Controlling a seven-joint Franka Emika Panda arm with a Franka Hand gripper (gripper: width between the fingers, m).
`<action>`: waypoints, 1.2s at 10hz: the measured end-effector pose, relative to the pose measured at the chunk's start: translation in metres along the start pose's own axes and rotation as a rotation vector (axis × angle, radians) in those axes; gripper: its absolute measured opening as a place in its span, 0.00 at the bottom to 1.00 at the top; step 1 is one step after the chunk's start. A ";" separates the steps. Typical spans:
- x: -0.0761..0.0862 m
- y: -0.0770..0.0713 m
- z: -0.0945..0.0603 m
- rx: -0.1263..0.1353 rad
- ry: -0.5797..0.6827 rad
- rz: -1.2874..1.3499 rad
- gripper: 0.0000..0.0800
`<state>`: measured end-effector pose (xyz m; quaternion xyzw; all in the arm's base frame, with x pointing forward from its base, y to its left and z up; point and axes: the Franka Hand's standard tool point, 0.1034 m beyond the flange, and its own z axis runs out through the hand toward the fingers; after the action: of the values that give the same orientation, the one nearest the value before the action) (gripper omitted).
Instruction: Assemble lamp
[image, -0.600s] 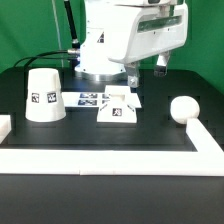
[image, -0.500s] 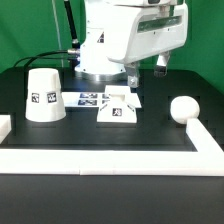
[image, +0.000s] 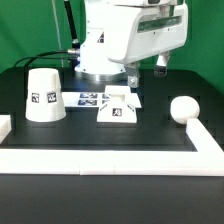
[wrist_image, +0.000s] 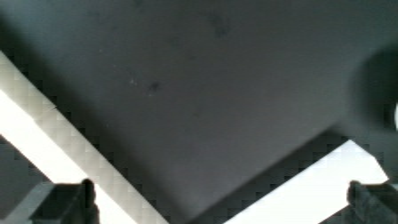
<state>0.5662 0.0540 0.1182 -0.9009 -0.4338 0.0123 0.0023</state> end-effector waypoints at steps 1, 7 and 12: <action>0.000 0.000 0.000 0.000 0.000 0.006 0.87; -0.056 -0.018 0.019 0.002 -0.018 0.331 0.87; -0.056 -0.023 0.022 0.012 -0.019 0.657 0.87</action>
Offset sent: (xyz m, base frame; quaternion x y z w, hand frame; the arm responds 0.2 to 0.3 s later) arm -0.0402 -0.0275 -0.0069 -0.0049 0.0010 0.0717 0.9974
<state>0.5133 0.0246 0.0979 -0.9925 -0.1196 0.0234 -0.0008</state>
